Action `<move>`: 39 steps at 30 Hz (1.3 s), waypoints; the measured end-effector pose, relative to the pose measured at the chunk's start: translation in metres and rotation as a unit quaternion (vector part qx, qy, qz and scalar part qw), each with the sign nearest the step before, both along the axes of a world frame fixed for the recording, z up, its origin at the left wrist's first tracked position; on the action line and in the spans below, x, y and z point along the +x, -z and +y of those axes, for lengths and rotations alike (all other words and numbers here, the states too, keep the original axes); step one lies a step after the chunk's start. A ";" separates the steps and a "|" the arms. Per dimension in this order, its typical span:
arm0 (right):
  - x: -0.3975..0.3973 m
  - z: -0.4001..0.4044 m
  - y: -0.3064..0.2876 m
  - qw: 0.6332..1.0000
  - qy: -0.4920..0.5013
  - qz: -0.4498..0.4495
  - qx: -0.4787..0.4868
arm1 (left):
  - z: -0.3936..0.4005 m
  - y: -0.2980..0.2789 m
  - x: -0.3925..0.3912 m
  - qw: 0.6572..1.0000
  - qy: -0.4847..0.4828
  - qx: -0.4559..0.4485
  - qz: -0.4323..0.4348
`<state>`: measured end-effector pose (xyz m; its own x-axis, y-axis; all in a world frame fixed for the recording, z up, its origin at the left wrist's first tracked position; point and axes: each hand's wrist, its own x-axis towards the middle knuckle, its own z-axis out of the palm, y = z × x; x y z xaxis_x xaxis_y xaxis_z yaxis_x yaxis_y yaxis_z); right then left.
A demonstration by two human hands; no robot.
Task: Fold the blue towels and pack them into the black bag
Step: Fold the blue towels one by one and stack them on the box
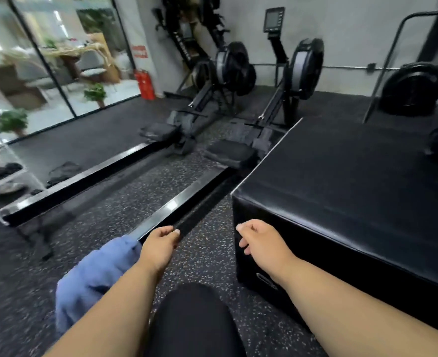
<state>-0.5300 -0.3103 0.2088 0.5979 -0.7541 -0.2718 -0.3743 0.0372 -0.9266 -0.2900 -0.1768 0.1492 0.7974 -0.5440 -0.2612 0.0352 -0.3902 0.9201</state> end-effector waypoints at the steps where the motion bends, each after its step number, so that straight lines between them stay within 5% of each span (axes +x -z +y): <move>1: 0.021 0.007 0.005 1.000 -0.026 0.012 0.002 | 0.021 0.011 0.020 0.999 -0.023 0.037 -0.019; 10: 0.184 0.050 0.033 0.986 -0.158 0.034 0.038 | 0.134 0.118 0.145 0.963 -0.176 0.196 0.055; 19: 0.249 0.035 0.074 0.982 -0.169 0.073 0.033 | 0.139 0.168 0.212 0.934 -0.132 0.321 0.085; 25: 0.276 0.034 0.089 0.974 -0.203 0.101 0.029 | 0.150 0.226 0.260 0.907 -0.099 0.407 0.030; 35: 0.292 0.041 0.095 0.966 -0.233 0.103 0.030 | 0.153 0.213 0.249 0.918 -0.182 0.349 0.039; 39: 0.288 0.043 0.090 0.968 -0.227 0.098 0.032 | 0.158 0.203 0.243 0.944 -0.235 0.232 -0.002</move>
